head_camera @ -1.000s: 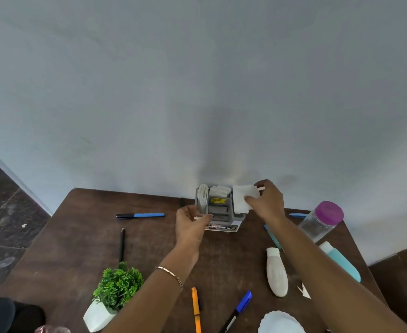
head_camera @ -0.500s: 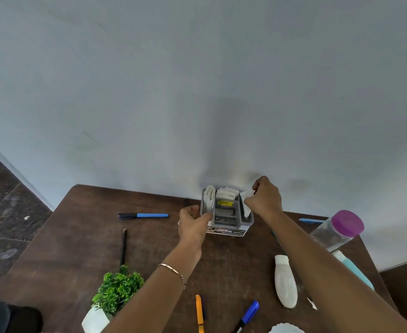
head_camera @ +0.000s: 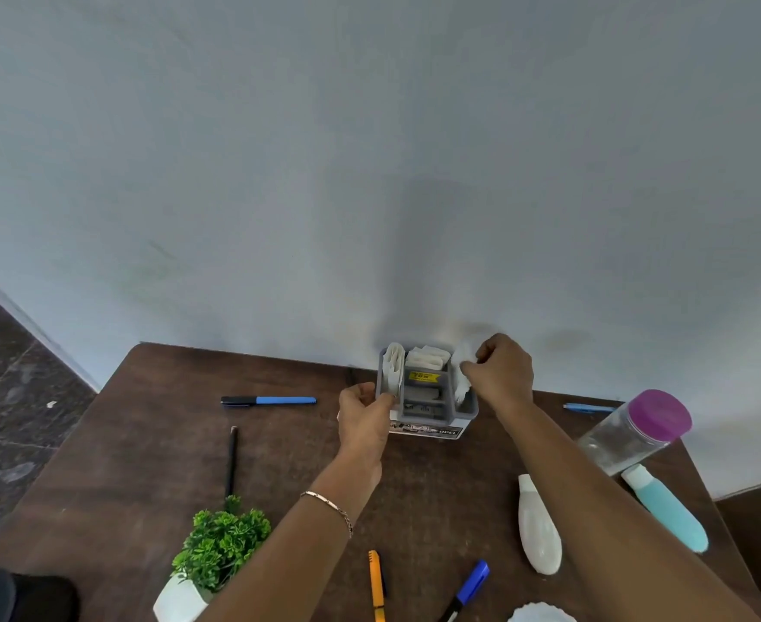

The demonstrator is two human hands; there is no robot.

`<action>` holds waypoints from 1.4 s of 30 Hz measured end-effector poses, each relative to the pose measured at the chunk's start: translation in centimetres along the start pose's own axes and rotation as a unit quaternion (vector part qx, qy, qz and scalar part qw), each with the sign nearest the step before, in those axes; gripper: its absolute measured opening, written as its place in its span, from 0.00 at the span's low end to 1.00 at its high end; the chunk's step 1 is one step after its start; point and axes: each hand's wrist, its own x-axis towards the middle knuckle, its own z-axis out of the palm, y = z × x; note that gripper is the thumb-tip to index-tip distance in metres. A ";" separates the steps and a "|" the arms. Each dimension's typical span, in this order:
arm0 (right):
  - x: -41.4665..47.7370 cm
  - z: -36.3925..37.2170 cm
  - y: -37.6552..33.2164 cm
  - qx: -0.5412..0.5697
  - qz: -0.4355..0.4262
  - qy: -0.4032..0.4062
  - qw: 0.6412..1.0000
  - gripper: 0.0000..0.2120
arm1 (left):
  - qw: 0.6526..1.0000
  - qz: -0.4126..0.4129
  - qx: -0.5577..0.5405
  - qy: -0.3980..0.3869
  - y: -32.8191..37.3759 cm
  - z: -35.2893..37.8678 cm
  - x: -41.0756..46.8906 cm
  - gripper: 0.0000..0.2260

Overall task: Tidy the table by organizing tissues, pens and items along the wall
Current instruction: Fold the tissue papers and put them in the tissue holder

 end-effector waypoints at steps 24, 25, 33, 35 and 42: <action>-2.0 1.8 1.5 -0.107 -0.043 0.074 0.991 0.14 | 1.000 -0.024 -0.003 -0.003 -0.3 -0.3 -0.3 0.14; -2.2 1.6 1.5 -0.080 -0.029 0.082 0.993 0.17 | 1.000 -0.023 -0.002 -0.003 -0.1 -0.4 -0.5 0.14; -8.1 -0.1 1.4 0.139 0.018 0.109 0.984 0.18 | 0.999 -0.005 -0.031 0.014 -0.1 -2.5 -5.3 0.13; -10.8 0.0 1.5 0.184 0.006 0.100 0.978 0.16 | 0.999 0.010 -0.043 0.019 -0.4 -3.6 -7.6 0.13; -21.9 1.6 1.2 0.276 -0.047 0.009 0.960 0.12 | 0.992 0.057 -0.090 0.072 -3.2 -8.9 -15.2 0.08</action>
